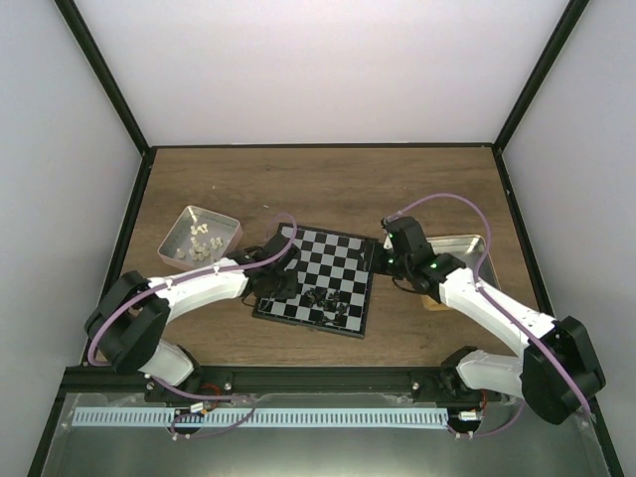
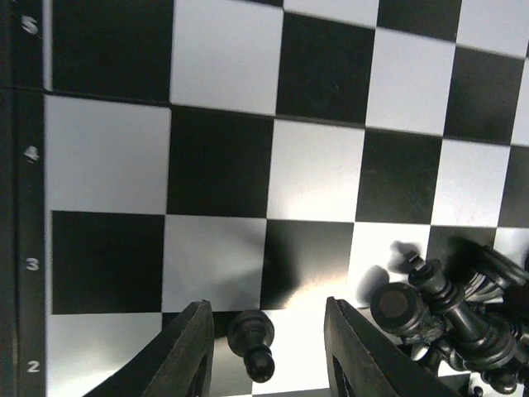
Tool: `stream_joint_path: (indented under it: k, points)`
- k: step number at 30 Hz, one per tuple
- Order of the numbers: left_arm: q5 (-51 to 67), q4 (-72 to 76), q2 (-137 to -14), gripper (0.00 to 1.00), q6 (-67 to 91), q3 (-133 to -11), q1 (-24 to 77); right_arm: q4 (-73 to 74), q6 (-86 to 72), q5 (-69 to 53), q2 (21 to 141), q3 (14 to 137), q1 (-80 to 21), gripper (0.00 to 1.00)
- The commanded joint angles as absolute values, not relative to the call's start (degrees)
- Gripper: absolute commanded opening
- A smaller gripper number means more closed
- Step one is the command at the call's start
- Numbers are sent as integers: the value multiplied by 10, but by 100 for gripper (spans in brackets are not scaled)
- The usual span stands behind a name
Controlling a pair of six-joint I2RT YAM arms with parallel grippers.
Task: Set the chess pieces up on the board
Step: Pick up the chess piece from the chessboard, then place the chess piece on the chessboard.
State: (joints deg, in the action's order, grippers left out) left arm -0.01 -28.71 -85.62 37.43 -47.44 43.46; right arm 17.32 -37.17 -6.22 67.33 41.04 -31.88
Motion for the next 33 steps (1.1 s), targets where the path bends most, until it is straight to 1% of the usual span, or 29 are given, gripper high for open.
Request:
stream_joint_path:
  k: [1,4,8,13,20,23,26,29,33]
  points:
    - [11,-297,-867,40,366,-484,446,164,-377,-69,669,410,-317,47]
    - [-1,-307,-868,35,368,-481,449,157,-378,-72,671,406,-317,47]
    - [-10,-311,-872,18,368,-483,450,153,-379,-72,676,406,-317,47]
    - [-41,-323,-888,9,358,-506,450,154,-377,-66,675,408,-317,47]
    - [-95,-347,-910,8,320,-585,448,158,-381,-37,670,409,-317,47]
    - [-84,-350,-944,8,292,-651,448,168,-398,13,657,408,-316,47]
    - [-60,-354,-996,8,265,-723,448,185,-424,89,629,406,-312,47]
    - [-36,-366,-1052,8,248,-794,455,209,-456,153,583,403,-309,47]
    - [-9,-378,-1111,8,240,-871,476,239,-485,207,518,400,-308,47]
